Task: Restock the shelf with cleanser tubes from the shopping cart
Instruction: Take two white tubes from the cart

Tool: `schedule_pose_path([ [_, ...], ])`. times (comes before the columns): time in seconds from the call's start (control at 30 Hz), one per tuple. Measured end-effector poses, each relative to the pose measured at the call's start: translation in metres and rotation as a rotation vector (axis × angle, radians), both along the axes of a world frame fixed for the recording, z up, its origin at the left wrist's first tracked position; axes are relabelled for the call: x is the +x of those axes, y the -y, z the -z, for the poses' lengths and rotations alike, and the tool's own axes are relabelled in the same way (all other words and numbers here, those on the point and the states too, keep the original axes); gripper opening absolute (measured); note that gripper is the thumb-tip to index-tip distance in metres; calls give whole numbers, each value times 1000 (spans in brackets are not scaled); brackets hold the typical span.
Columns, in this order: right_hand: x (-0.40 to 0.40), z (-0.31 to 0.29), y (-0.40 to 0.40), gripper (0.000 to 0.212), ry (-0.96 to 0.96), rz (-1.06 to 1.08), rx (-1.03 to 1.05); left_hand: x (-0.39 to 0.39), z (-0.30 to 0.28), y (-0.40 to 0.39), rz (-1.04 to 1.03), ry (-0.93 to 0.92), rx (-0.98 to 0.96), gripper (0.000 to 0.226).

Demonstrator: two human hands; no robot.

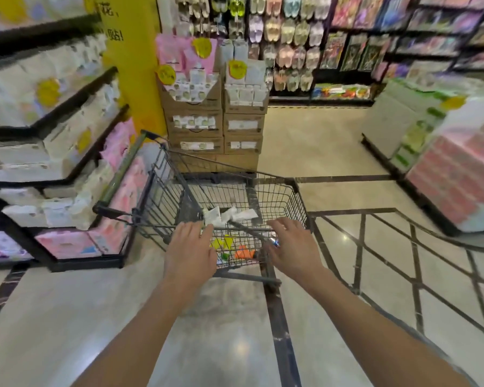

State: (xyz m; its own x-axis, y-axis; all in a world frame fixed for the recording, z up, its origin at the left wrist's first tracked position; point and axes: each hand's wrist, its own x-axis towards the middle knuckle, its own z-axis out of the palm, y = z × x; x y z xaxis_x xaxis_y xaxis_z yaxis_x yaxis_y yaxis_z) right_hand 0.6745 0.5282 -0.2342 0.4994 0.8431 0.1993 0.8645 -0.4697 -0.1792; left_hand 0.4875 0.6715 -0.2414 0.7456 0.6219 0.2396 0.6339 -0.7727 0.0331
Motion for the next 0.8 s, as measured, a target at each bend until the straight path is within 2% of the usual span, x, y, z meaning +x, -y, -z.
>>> schedule_pose_path([
  [0.3, 84, 30, -90, 50, -100, 74, -64, 75, 30, -102, 7, -88, -83, 50],
  [0.6, 168, 75, -208, 48, -212, 19, -164, 163, 56, -196, -65, -120, -120, 50],
  [0.8, 239, 132, -287, 54, -448, 61, -232, 235, 95, -256, -172, -185, -324, 51],
])
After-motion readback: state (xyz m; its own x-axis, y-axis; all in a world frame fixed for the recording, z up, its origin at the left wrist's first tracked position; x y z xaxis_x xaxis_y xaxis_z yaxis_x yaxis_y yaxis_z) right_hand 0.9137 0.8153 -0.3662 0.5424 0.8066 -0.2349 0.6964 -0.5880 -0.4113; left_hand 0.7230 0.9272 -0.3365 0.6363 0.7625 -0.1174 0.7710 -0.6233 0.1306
